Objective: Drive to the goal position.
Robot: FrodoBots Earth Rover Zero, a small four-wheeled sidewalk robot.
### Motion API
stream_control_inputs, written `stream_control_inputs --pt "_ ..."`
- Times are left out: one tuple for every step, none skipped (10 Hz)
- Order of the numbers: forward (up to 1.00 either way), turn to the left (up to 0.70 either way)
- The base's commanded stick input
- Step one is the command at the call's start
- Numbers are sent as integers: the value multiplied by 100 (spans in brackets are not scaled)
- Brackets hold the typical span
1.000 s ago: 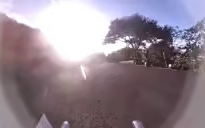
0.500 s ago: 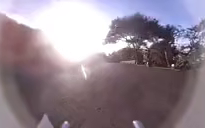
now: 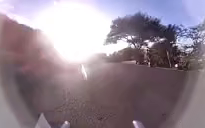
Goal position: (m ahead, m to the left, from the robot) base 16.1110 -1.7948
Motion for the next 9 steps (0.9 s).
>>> stream_control_inputs --pt "50 0" --pt "50 0" --pt "50 0" --pt "50 0" --pt "50 0" --pt "50 0" --pt "50 0" --pt "50 0" --pt "50 0"
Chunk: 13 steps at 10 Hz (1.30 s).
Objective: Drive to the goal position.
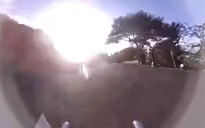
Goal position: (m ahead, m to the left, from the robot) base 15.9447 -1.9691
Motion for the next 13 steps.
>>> stream_control_inputs --pt "50 0" --pt "50 0" --pt "50 0" --pt "50 0" --pt "50 0" --pt "50 0" --pt "50 0" --pt "50 0" --pt "50 0" --pt "50 0" --pt "50 0" --pt "50 0" --pt "50 0"
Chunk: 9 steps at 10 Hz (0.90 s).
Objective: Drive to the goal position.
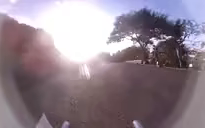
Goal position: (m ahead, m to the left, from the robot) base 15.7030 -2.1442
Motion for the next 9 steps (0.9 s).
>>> stream_control_inputs --pt "50 0" --pt "50 0" --pt "50 0" --pt "50 0" --pt "50 0" --pt "50 0" --pt "50 0" --pt "50 0" --pt "50 0"
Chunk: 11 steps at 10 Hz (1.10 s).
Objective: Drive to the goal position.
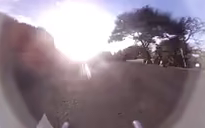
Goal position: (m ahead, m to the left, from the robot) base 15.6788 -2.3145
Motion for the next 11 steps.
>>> stream_control_inputs --pt "50 0" --pt "50 0" --pt "50 0" --pt "50 0" --pt "50 0" --pt "50 0" --pt "50 0" --pt "50 0" --pt "50 0" --pt "50 0" --pt "50 0"
